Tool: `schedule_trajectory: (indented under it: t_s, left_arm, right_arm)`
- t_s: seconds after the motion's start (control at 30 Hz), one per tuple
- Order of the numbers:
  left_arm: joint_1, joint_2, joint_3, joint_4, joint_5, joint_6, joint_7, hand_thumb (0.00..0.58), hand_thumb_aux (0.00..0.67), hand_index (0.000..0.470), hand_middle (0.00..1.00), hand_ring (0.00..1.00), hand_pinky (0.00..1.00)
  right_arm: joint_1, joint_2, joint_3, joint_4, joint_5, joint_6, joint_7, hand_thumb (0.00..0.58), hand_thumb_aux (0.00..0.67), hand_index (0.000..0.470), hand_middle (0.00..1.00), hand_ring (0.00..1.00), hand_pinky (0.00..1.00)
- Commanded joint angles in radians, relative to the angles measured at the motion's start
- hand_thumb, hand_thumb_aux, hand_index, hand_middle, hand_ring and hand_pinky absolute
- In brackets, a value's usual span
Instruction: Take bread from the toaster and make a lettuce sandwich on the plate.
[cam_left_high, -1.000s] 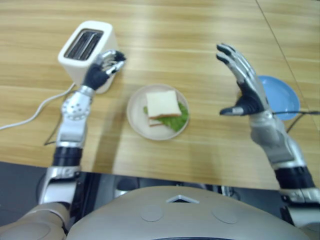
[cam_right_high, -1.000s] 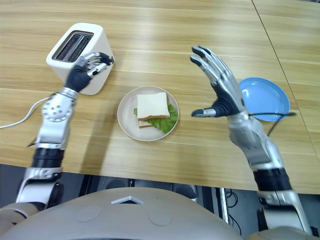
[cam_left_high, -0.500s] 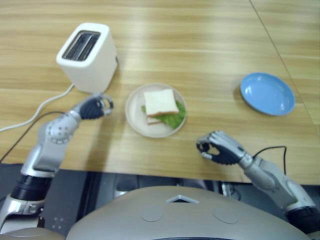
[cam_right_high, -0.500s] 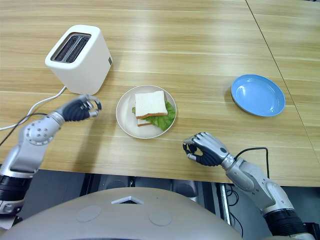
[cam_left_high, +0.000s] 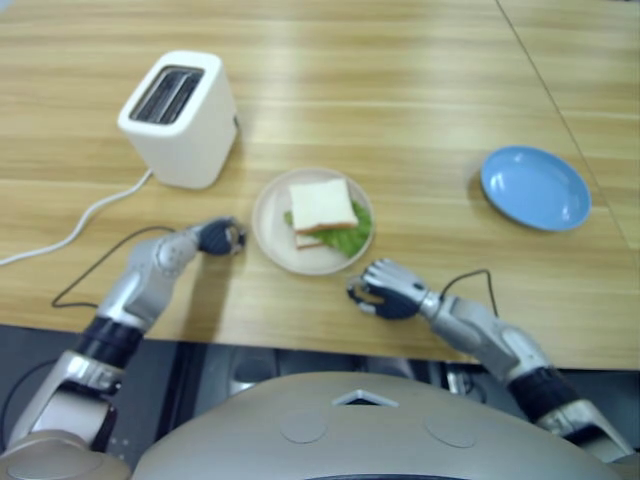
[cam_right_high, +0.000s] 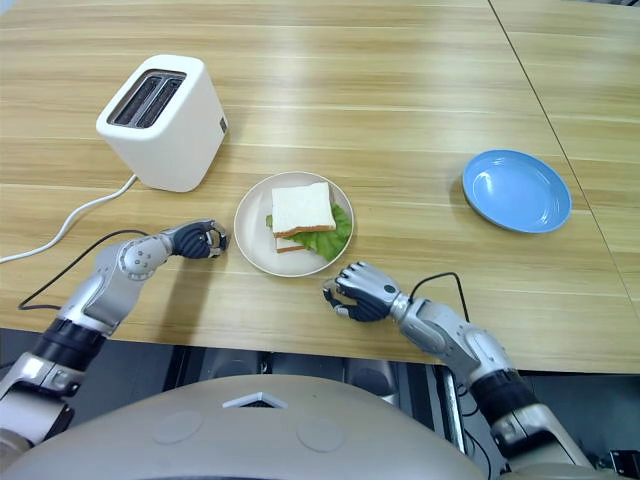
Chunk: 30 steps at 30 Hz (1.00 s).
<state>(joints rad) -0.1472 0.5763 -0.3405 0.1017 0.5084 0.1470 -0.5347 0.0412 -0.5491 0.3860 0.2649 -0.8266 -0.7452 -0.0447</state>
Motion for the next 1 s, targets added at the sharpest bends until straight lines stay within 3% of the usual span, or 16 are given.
schedule_trajectory:
  t_s: [0.03,0.3,0.33,0.37,0.4,0.43,0.47,0.5,0.53,0.57,0.6,0.63,0.83,1.0]
  left_arm:
    - [-0.066,-0.075,-0.064,0.112,0.005,-0.067,0.022,0.58,0.67,0.46,1.0,1.0,1.0]
    - [-0.344,-0.283,-0.091,0.555,-0.054,-0.301,0.081,0.579,0.649,0.446,1.0,1.0,1.0]
    - [-0.378,-0.306,-0.081,0.607,-0.067,-0.317,0.096,0.564,0.56,0.384,1.0,1.0,1.0]
    - [-0.412,-0.325,-0.075,0.659,-0.067,-0.326,0.125,0.564,0.56,0.384,1.0,1.0,1.0]
    - [-0.448,-0.341,-0.07,0.712,-0.062,-0.331,0.163,0.449,0.352,0.242,1.0,1.0,1.0]
    - [-0.481,-0.354,-0.058,0.76,-0.066,-0.335,0.201,0.449,0.352,0.242,1.0,1.0,1.0]
    - [-0.509,-0.363,-0.045,0.799,-0.071,-0.333,0.234,0.183,0.116,0.079,1.0,1.0,1.0]
    - [-0.534,-0.368,-0.035,0.831,-0.072,-0.334,0.272,0.0,0.0,0.0,1.0,1.0,1.0]
    - [-0.552,-0.37,-0.021,0.854,-0.077,-0.336,0.307,0.0,0.0,0.0,0.54,0.54,0.54]
    - [-0.561,-0.369,-0.009,0.866,-0.083,-0.337,0.331,0.0,0.0,0.0,0.54,0.54,0.54]
    - [-0.563,-0.36,0.005,0.865,-0.088,-0.34,0.356,0.0,0.0,0.0,0.21,0.21,0.21]
    - [-0.559,-0.348,0.022,0.853,-0.095,-0.344,0.38,0.0,0.0,0.0,0.0,0.0,0.0]
    - [-0.421,-0.292,0.142,0.563,-0.173,-0.382,0.47,0.0,0.0,0.0,0.0,0.0,0.0]
    - [-0.332,-0.437,0.246,0.391,-0.378,-0.475,0.469,0.0,0.0,0.0,0.0,0.0,0.0]
  right_arm:
    - [-0.105,0.021,0.032,0.124,-0.046,0.03,-0.039,0.58,0.67,0.46,1.0,1.0,1.0]
    - [-0.383,0.081,0.064,0.389,-0.063,0.043,-0.186,0.58,0.67,0.46,1.0,1.0,1.0]
    - [-0.425,0.088,0.069,0.432,-0.071,0.056,-0.208,0.58,0.67,0.46,1.0,1.0,1.0]
    - [-0.465,0.096,0.07,0.477,-0.071,0.067,-0.229,0.58,0.67,0.46,1.0,1.0,1.0]
    - [-0.502,0.102,0.069,0.522,-0.069,0.076,-0.252,0.58,0.67,0.46,1.0,1.0,1.0]
    - [-0.537,0.106,0.071,0.563,-0.076,0.094,-0.277,0.58,0.67,0.46,1.0,1.0,1.0]
    - [-0.568,0.107,0.075,0.598,-0.085,0.115,-0.296,0.494,0.413,0.283,0.34,0.34,0.34]
    - [-0.59,0.104,0.078,0.625,-0.09,0.129,-0.314,0.0,0.0,0.0,0.0,0.0,0.0]
    - [-0.604,0.098,0.078,0.641,-0.089,0.134,-0.329,0.0,0.0,0.0,0.0,0.0,0.0]
    - [-0.61,0.088,0.08,0.645,-0.086,0.133,-0.342,0.0,0.0,0.0,0.0,0.0,0.0]
    - [-0.608,0.072,0.078,0.631,-0.082,0.128,-0.353,0.0,0.0,0.0,0.0,0.0,0.0]
    - [-0.598,0.054,0.072,0.607,-0.073,0.124,-0.36,0.0,0.0,0.0,0.0,0.0,0.0]
    - [-0.44,-0.042,-0.049,0.334,0.099,0.065,-0.34,0.0,0.0,0.0,0.0,0.0,0.0]
    - [-0.301,0.016,-0.19,0.138,0.475,0.043,-0.208,0.0,0.0,0.0,0.0,0.0,0.0]
